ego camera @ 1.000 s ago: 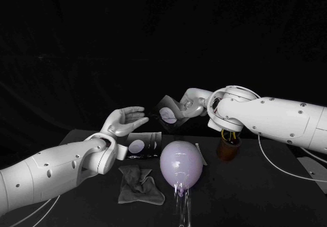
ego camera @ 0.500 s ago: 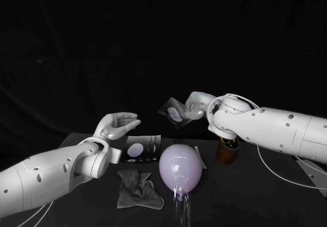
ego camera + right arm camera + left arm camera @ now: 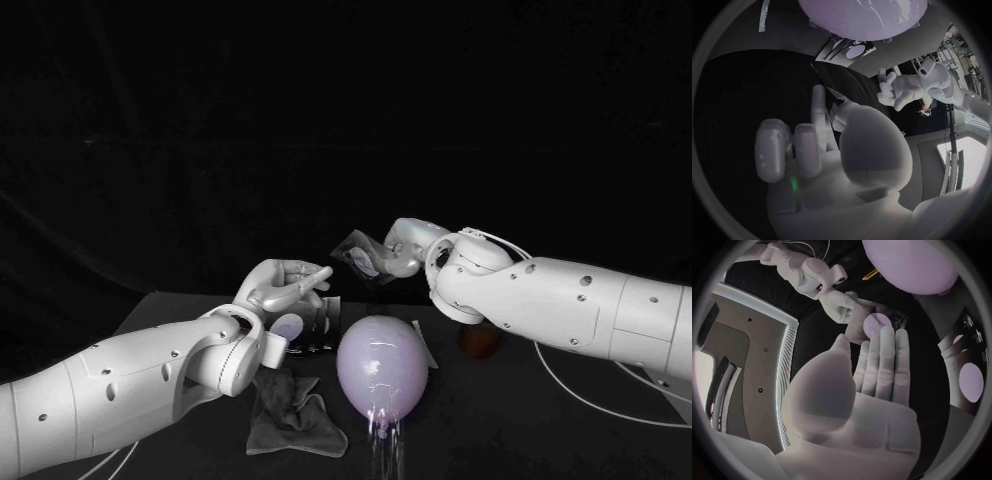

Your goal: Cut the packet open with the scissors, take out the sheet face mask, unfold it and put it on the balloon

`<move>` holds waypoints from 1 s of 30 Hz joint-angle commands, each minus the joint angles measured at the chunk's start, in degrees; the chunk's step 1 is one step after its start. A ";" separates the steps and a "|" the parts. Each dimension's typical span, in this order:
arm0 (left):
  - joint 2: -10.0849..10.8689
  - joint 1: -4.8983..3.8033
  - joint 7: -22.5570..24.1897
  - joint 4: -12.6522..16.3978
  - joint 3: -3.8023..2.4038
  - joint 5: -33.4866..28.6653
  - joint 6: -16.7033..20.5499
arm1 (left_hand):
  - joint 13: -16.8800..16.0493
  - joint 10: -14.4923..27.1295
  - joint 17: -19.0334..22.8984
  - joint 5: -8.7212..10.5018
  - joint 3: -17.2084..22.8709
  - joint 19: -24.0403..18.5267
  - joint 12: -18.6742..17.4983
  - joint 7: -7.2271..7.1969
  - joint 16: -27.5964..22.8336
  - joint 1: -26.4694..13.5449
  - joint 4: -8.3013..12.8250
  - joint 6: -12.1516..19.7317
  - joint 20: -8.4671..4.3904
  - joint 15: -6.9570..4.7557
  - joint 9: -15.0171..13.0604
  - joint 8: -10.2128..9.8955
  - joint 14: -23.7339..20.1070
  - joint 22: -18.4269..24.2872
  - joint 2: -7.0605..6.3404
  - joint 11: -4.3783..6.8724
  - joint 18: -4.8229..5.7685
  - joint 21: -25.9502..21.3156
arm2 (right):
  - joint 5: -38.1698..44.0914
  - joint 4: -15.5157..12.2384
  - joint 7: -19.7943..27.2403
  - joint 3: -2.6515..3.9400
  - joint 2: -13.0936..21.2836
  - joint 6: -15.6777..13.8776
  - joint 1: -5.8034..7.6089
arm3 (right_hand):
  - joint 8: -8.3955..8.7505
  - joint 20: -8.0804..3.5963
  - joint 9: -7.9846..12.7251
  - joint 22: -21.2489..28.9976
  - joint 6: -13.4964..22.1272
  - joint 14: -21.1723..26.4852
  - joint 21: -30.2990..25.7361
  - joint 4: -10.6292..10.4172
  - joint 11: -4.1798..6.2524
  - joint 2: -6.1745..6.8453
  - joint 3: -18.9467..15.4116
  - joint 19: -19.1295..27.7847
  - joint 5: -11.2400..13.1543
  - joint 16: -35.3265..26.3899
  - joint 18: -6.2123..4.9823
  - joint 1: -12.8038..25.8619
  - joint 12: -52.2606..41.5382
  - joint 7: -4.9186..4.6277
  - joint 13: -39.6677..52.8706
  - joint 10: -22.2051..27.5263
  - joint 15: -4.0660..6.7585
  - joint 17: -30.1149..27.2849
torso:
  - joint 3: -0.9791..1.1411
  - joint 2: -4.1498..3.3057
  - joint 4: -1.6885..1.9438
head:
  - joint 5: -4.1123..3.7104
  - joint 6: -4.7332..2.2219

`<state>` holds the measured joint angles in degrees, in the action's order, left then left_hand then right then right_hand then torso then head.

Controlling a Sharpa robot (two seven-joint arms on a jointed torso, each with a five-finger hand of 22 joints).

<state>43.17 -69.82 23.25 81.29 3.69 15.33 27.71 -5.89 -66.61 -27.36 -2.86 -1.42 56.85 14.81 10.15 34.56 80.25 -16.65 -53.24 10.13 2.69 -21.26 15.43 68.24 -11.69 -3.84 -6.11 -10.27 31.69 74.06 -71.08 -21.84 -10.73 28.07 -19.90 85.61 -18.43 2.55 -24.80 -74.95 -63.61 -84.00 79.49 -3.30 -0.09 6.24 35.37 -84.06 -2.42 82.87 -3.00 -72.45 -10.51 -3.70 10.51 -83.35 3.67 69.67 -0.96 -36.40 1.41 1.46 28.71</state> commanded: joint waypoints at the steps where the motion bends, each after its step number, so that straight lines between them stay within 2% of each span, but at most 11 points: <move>1: -1.18 -0.15 -4.58 -0.31 -0.07 0.72 -1.74 | -0.46 -0.88 -2.38 -0.06 -2.55 1.20 -0.20 -0.11 3.42 -6.07 -0.10 -0.23 -0.64 -0.36 -0.10 0.54 1.50 -1.20 1.77 0.01 -0.24 2.14 | 3.16 -0.61 -0.50 0.03 -0.32 -2.11 -0.69 | -2.36 -0.29 -6.24 -11.98 -0.06 -2.21 0.05 0.49 0.57 -0.60 0.91 -1.09 -0.39 0.35 0.68 -0.15 -0.07 0.37 0.07 -0.82 0.39 0.02 | 0.05 -0.01 0.02 | -0.07 -0.24; 2: -1.57 -0.16 -5.16 -0.48 -0.07 0.51 -1.60 | -0.54 -0.81 -2.77 0.01 -3.17 1.16 -0.23 0.00 3.86 -6.85 -0.17 -0.12 -0.74 -0.31 -0.14 0.61 1.24 -1.41 1.94 0.22 -0.18 2.47 | 3.39 -0.82 -0.50 0.03 -0.32 -2.29 -0.90 | -2.43 -0.30 -6.28 -11.98 -0.05 -2.23 0.06 0.52 0.57 -0.62 1.00 -1.09 -0.39 0.38 0.69 -0.10 -0.08 0.37 0.10 -0.86 0.39 0.13 | 0.05 -0.01 0.02 | -0.12 -0.09; 6: -2.80 -0.20 -6.92 -1.21 -0.08 -0.18 -0.58 | -0.65 0.08 -3.54 0.02 -5.00 0.14 -0.60 0.31 4.30 -9.62 -0.23 0.85 -0.74 0.05 -0.17 0.52 -0.68 -1.78 2.33 -0.28 0.02 2.90 | 3.88 -1.38 -0.54 0.04 -0.33 -2.82 -1.45 | -2.55 -0.30 -6.35 -11.98 -0.02 -2.26 0.08 0.64 0.59 -0.60 1.20 -1.10 -0.39 0.42 0.69 -0.07 -0.07 0.38 0.15 -0.89 0.41 0.28 | 0.10 0.02 0.07 | -0.21 0.77; 8: -3.33 -0.23 -8.00 -1.55 -0.08 -0.32 -0.23 | -0.61 0.95 -3.76 0.03 -5.57 -0.48 -0.90 0.67 4.33 -10.08 -0.28 1.67 -0.61 0.37 -0.12 0.32 -1.57 -1.88 1.45 -0.65 0.08 2.95 | 4.22 -1.68 -0.58 0.04 -0.32 -3.00 -1.69 | -2.55 -0.30 -6.35 -11.98 -0.02 -2.26 0.08 0.64 0.59 -0.60 1.20 -1.10 -0.39 0.42 0.69 -0.07 -0.07 0.38 0.15 -0.89 0.41 0.28 | 0.08 0.05 0.02 | -0.19 0.93; 11: -4.09 -0.29 -9.92 -1.98 -0.08 -0.17 0.32 | -0.54 2.46 -3.86 0.00 -5.27 -1.97 -1.34 1.27 3.77 -12.04 -0.43 2.93 -0.17 1.03 -0.13 0.19 -3.72 -1.88 -1.22 -1.35 0.20 2.72 | 5.28 -2.29 -0.75 0.04 -0.28 -3.09 -2.04 | -2.74 -0.32 -6.47 -11.98 0.07 -2.30 0.06 0.88 0.61 -0.49 1.52 -1.10 -0.39 0.47 0.68 0.00 -0.06 0.39 0.23 -0.92 0.43 0.46 | 0.04 0.05 -0.06 | -0.15 1.15; 12: -4.26 -0.31 -10.45 -2.05 -0.08 0.06 0.42 | -0.51 3.00 -3.80 -0.04 -4.81 -2.57 -1.47 1.52 3.40 -12.97 -0.46 3.33 0.05 1.29 -0.15 0.20 -4.57 -1.82 -1.97 -1.54 0.25 2.54 | 5.64 -2.45 -0.81 0.04 -0.28 -3.08 -2.12 | -2.74 -0.32 -6.47 -11.98 0.07 -2.30 0.06 0.88 0.61 -0.49 1.52 -1.10 -0.39 0.47 0.68 0.00 -0.06 0.39 0.23 -0.92 0.43 0.46 | 0.00 0.05 -0.06 | -0.20 1.41; 13: -4.42 -0.32 -11.00 -2.11 -0.09 0.39 0.50 | -0.46 3.68 -3.71 -0.07 -4.38 -3.27 -1.61 1.75 2.92 -13.57 -0.48 3.88 0.34 1.57 -0.19 0.23 -5.52 -1.73 -3.38 -1.82 0.27 2.30 | 6.01 -2.61 -0.88 0.04 -0.27 -3.07 -2.20 | -2.79 -0.32 -6.50 -11.99 0.08 -2.32 0.10 0.93 0.61 -0.46 1.60 -1.12 -0.39 0.52 0.69 0.02 -0.06 0.39 0.25 -0.94 0.43 0.59 | -0.01 0.04 -0.05 | -0.27 1.77; 17: -5.11 -0.38 -13.24 -2.26 -0.09 1.84 0.87 | -0.38 4.59 -3.56 -0.18 -4.93 -4.11 -1.71 2.06 2.30 -15.10 -0.59 4.54 0.75 1.94 -0.29 0.41 -6.57 -1.58 -6.08 -2.15 0.24 1.96 | 8.07 -3.18 -1.30 0.05 -0.29 -3.08 -2.52 | -2.87 -0.33 -6.54 -11.98 0.11 -2.34 0.09 1.03 0.62 -0.42 1.74 -1.11 -0.39 0.53 0.69 0.04 -0.05 0.40 0.28 -0.95 0.43 0.64 | -0.02 0.03 0.06 | -0.59 2.56; 20: -5.57 -0.43 -14.56 -2.35 -0.10 3.28 1.12 | -0.39 4.76 -3.51 -0.21 -5.28 -4.42 -1.59 2.11 2.09 -15.53 -0.59 4.64 0.95 2.02 -0.40 0.65 -6.86 -1.52 -6.81 -2.21 0.17 1.84 | 9.66 -3.57 -1.59 0.05 -0.34 -2.96 -2.73 | -3.02 -0.34 -6.63 -12.00 0.15 -2.41 0.14 1.22 0.64 -0.34 2.01 -1.14 -0.41 0.65 0.70 0.10 -0.06 0.41 0.35 -1.01 0.44 1.00 | -0.06 0.03 0.08 | -0.70 2.85; 25: -6.47 -0.57 -16.60 -2.59 -0.12 5.86 1.17 | -0.49 4.67 -3.40 -0.37 -7.09 -4.85 -1.15 1.95 1.66 -16.04 -0.66 4.27 1.28 2.02 -0.73 1.45 -7.31 -1.40 -9.19 -2.12 0.05 1.63 | 12.11 -3.82 -2.17 0.05 -0.79 -2.22 -3.08 | -3.09 -0.34 -6.67 -12.01 0.17 -2.43 0.18 1.30 0.64 -0.29 2.11 -1.16 -0.42 0.67 0.71 0.14 -0.06 0.41 0.38 -1.03 0.45 1.07 | -0.09 0.02 0.06 | -0.58 3.14; 30: -7.03 -0.70 -17.75 -2.56 -0.14 7.46 0.82 | -0.51 4.71 -3.30 -0.45 -7.99 -5.12 -0.98 1.87 1.33 -16.40 -0.68 4.07 1.45 2.03 -0.90 1.87 -7.65 -1.30 -10.17 -2.08 0.03 1.46 | 13.67 -3.56 -2.66 0.05 -1.40 -1.27 -3.43 | -3.15 -0.34 -6.70 -12.01 0.19 -2.44 0.20 1.39 0.64 -0.24 2.23 -1.16 -0.42 0.69 0.71 0.18 -0.06 0.41 0.41 -1.04 0.45 1.13 | -0.09 -0.02 0.10 | -0.73 3.40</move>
<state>36.35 -70.37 7.73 78.62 3.63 19.92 28.47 -6.32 -62.24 -30.74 -3.11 -9.17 52.09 13.48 12.27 36.25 63.85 -17.31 -48.97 11.57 4.63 -22.12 17.10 61.08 -13.04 -13.66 -8.20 -10.19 33.35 83.96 -74.71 -23.51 -10.72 26.82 -22.18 82.23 -18.56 2.57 -24.81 -74.94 -63.49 -84.13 79.47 -3.20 0.08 6.24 35.91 -83.86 -2.62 83.33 -3.00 -72.45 -10.50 -3.62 10.82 -83.51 3.79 70.75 -1.03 -36.38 1.49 0.83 31.97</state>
